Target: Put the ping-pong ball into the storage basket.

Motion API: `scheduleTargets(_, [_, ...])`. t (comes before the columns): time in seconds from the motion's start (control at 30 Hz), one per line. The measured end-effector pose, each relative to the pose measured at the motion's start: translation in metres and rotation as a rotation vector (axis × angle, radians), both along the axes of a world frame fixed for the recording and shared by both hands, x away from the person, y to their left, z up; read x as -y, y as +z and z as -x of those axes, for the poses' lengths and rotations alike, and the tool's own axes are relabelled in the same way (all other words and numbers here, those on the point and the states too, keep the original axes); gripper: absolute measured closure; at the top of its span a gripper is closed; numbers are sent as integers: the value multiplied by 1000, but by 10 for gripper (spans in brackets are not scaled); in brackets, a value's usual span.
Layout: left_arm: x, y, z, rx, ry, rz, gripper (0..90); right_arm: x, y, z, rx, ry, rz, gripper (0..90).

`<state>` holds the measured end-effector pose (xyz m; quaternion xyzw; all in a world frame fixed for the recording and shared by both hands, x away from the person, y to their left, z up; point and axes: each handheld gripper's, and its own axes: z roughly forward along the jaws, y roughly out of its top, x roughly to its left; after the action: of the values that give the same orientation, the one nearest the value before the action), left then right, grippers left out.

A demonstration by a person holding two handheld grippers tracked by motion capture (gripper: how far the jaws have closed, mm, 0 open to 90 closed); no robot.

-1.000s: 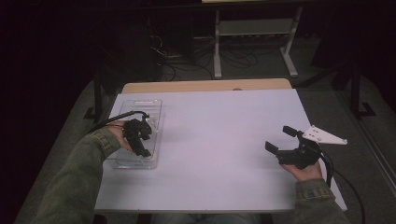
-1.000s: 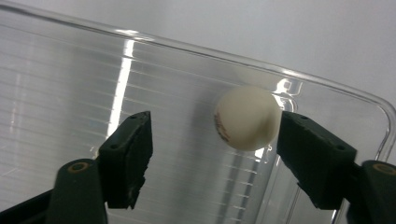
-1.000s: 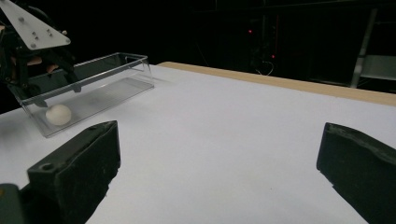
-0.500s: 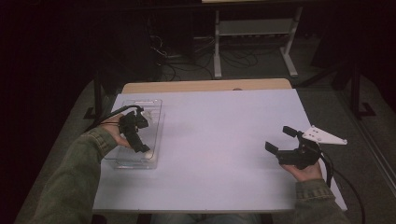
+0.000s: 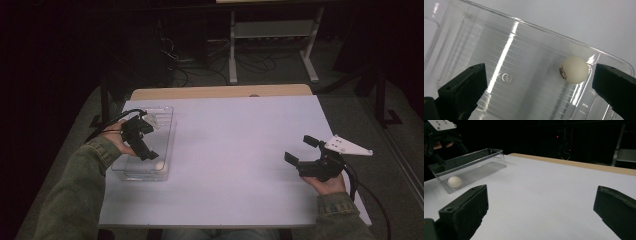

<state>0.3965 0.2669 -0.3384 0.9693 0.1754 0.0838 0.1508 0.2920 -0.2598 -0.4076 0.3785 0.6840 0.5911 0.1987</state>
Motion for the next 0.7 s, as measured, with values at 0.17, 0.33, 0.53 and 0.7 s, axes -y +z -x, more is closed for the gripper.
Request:
scheduleTargets(0.17, [-8, 4, 1, 23, 21, 33, 0, 0, 0, 0, 0, 0, 0, 0])
scheduleTargets(0.33, [-12, 8, 2, 42, 36, 54, 0, 0, 0, 0, 0, 0, 1, 0])
scheduleTargets(0.53, [-20, 10, 3, 72, 61, 86, 0, 0, 0, 0, 1, 1, 1, 0])
scheduleTargets(0.7, [-29, 11, 7, 101, 91, 123, 0, 0, 0, -1, 0, 1, 0, 0])
